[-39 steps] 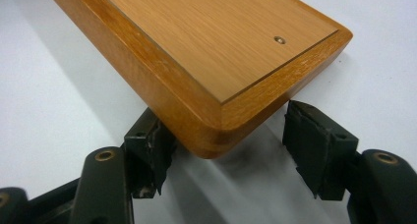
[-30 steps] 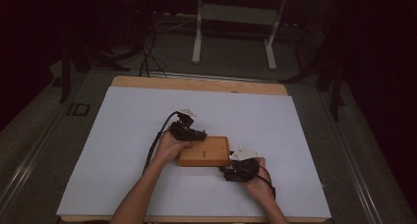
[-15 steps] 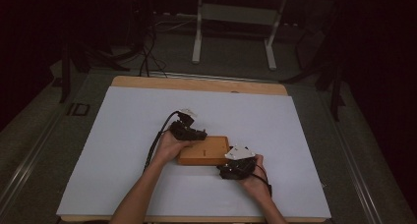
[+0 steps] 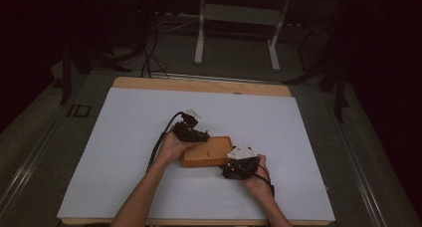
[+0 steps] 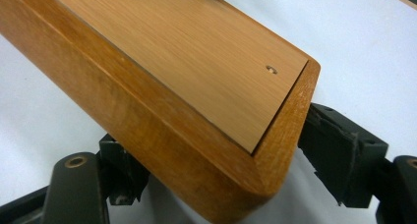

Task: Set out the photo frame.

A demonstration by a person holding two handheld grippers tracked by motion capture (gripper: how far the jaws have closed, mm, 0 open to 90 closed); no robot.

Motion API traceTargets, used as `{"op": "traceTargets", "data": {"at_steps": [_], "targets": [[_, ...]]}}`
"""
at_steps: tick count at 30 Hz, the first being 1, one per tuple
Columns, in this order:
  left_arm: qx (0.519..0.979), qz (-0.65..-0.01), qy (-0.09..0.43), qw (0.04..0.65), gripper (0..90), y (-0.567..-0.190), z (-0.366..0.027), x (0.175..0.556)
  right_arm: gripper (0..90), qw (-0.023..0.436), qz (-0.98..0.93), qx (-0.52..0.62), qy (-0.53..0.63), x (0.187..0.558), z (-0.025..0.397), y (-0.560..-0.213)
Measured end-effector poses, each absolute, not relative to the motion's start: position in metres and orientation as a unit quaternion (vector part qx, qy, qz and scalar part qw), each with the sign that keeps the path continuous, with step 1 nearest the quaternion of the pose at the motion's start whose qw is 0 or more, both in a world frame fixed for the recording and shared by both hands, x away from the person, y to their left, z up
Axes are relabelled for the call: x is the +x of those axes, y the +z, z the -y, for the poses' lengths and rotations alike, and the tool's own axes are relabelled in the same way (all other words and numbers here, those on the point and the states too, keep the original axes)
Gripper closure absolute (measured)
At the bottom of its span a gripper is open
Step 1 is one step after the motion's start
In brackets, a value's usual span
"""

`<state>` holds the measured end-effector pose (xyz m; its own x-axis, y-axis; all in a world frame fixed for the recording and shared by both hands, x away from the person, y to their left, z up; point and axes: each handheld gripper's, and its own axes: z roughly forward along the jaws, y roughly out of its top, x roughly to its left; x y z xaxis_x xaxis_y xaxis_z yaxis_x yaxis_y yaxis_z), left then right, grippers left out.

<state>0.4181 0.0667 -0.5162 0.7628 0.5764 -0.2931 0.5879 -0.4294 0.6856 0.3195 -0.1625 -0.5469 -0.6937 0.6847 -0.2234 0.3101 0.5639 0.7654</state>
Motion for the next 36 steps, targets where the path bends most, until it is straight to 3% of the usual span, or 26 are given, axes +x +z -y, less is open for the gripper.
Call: {"op": "traceTargets", "data": {"at_steps": [7,8,19,26,36], "targets": [[0.848,-0.34,-0.007,0.407,84.8,-0.515,-0.067,0.418,27.0,0.274,-0.845,0.288,0.359,0.318,0.162,-0.547],[0.849,-0.336,-0.011,0.407,85.0,-0.515,-0.068,0.417,36.6,0.288,-0.843,0.286,0.354,0.316,0.162,-0.547],[0.854,-0.328,-0.016,0.403,83.8,-0.514,-0.069,0.416,36.4,0.291,-0.841,0.265,0.372,0.311,0.163,-0.542],[0.858,-0.321,-0.015,0.401,71.7,-0.511,-0.069,0.412,42.7,0.304,-0.838,0.249,0.378,0.307,0.163,-0.538],[0.855,-0.319,-0.01,0.408,60.3,-0.507,-0.074,0.407,43.8,0.3,-0.838,0.252,0.381,0.308,0.165,-0.537]]}}
